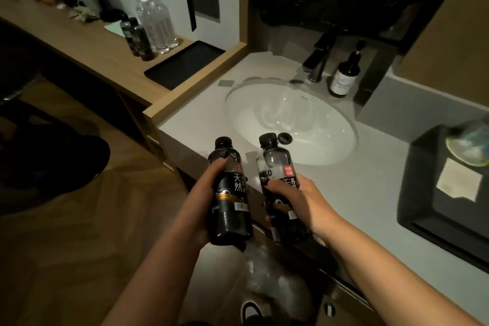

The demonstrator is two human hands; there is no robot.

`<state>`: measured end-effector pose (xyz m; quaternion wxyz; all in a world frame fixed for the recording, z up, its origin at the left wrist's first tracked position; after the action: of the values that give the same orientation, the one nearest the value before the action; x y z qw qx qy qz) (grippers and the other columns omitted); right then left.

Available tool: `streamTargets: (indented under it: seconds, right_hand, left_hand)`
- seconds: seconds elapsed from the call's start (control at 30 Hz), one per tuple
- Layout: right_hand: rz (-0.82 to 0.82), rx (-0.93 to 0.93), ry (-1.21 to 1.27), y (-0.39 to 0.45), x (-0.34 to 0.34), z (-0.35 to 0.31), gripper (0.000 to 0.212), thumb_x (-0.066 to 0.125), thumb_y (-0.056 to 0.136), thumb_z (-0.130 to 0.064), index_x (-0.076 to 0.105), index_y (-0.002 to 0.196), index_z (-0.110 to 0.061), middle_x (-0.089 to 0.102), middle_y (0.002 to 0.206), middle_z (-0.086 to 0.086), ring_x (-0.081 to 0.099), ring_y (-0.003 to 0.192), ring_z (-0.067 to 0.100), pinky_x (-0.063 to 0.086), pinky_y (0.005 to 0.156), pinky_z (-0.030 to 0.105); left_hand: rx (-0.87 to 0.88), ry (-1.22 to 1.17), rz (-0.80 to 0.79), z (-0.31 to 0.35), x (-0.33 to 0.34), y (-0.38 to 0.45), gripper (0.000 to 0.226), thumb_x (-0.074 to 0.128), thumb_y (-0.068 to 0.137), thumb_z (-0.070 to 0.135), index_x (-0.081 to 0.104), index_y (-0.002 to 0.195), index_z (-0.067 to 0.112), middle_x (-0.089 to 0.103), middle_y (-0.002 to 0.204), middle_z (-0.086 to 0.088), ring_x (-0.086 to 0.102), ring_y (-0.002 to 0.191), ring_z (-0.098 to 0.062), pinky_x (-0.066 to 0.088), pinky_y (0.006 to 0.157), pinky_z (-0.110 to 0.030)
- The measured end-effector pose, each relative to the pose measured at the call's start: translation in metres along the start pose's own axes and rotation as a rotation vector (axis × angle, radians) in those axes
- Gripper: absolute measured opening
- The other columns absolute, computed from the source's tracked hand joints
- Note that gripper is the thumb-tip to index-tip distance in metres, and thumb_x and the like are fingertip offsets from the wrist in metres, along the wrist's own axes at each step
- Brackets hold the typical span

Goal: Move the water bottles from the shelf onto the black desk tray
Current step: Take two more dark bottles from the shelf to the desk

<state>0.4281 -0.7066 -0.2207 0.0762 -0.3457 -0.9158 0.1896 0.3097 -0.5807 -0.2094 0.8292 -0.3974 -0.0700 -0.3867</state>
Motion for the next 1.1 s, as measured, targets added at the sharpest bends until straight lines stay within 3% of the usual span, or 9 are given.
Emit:
streamTargets:
  seconds: [0.13,0.27,0.43,0.6,0.7,0.83,0.9,1.1]
  right_hand:
    - [-0.009,0.009,-0.001,0.042,0.03,-0.022,0.018,0.069,0.082,-0.025,0.065,0.096,-0.014,0.068,0.079,0.011,0.066,0.075,0.029,0.052,0.085,0.057]
    - [0.003,0.03,0.001,0.085,0.071,-0.04,0.021,0.069,0.079,-0.028,0.064,0.096,-0.017,0.071,0.084,0.012,0.069,0.076,0.029,0.054,0.087,0.054]
    - [0.034,0.024,0.047,0.141,0.142,-0.062,0.031,0.071,0.075,-0.033,0.065,0.101,-0.017,0.073,0.089,0.012,0.07,0.082,0.03,0.054,0.087,0.055]
    - [0.069,0.014,0.077,0.196,0.217,-0.09,0.03,0.07,0.076,-0.033,0.063,0.102,-0.021,0.072,0.091,0.011,0.07,0.084,0.03,0.054,0.087,0.053]
    - [0.092,0.004,0.081,0.231,0.254,-0.103,0.034,0.069,0.077,-0.035,0.06,0.107,-0.024,0.071,0.098,0.011,0.069,0.09,0.031,0.055,0.088,0.051]
    - [0.095,0.004,0.098,0.276,0.291,-0.119,0.033,0.069,0.078,-0.034,0.058,0.108,-0.026,0.07,0.099,0.012,0.069,0.091,0.032,0.055,0.087,0.051]
    - [0.108,0.005,0.101,0.301,0.306,-0.129,0.033,0.069,0.077,-0.034,0.058,0.107,-0.026,0.07,0.099,0.011,0.069,0.091,0.03,0.056,0.086,0.049]
    - [0.157,0.023,0.123,0.395,0.34,-0.157,0.026,0.073,0.075,-0.028,0.065,0.1,-0.02,0.074,0.09,0.009,0.071,0.084,0.024,0.058,0.075,0.038]
  left_hand:
    - [-0.01,-0.044,0.008,0.039,-0.03,0.026,0.05,0.067,0.068,0.044,0.065,0.1,0.006,0.068,0.073,-0.009,0.065,0.061,-0.022,0.054,0.063,-0.03]
    - [-0.034,-0.029,0.001,0.084,-0.064,0.053,0.044,0.067,0.071,0.042,0.064,0.098,0.007,0.069,0.07,-0.009,0.065,0.059,-0.022,0.055,0.059,-0.029]
    - [-0.072,-0.019,0.0,0.152,-0.125,0.09,0.048,0.068,0.074,0.042,0.062,0.105,0.006,0.071,0.077,-0.012,0.067,0.068,-0.026,0.055,0.07,-0.035]
    - [-0.091,-0.015,0.001,0.228,-0.186,0.117,0.05,0.068,0.075,0.041,0.061,0.109,0.006,0.072,0.078,-0.013,0.069,0.066,-0.026,0.058,0.061,-0.033]
    - [-0.045,0.011,0.003,0.271,-0.22,0.136,0.052,0.07,0.072,0.041,0.062,0.111,0.008,0.073,0.084,-0.013,0.07,0.071,-0.024,0.059,0.06,-0.032]
    - [0.038,0.044,0.07,0.317,-0.259,0.167,0.058,0.072,0.069,0.042,0.061,0.116,0.011,0.073,0.096,-0.016,0.069,0.087,-0.027,0.056,0.076,-0.038]
    - [0.066,0.05,0.113,0.338,-0.275,0.185,0.053,0.073,0.072,0.04,0.061,0.116,0.013,0.072,0.101,-0.018,0.069,0.085,-0.028,0.057,0.076,-0.04]
    - [0.149,0.098,0.239,0.405,-0.31,0.255,0.033,0.072,0.079,0.033,0.064,0.104,0.011,0.068,0.087,-0.013,0.066,0.072,-0.025,0.056,0.065,-0.036]
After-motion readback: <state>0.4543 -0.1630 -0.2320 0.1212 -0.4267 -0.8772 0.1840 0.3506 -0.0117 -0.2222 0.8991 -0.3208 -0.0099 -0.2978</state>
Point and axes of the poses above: each hand's wrist, its own y-axis towards the middle knuckle, its own x-axis out of the palm, z = x × y, the point moved 1 cm from there along y, towards the middle knuckle
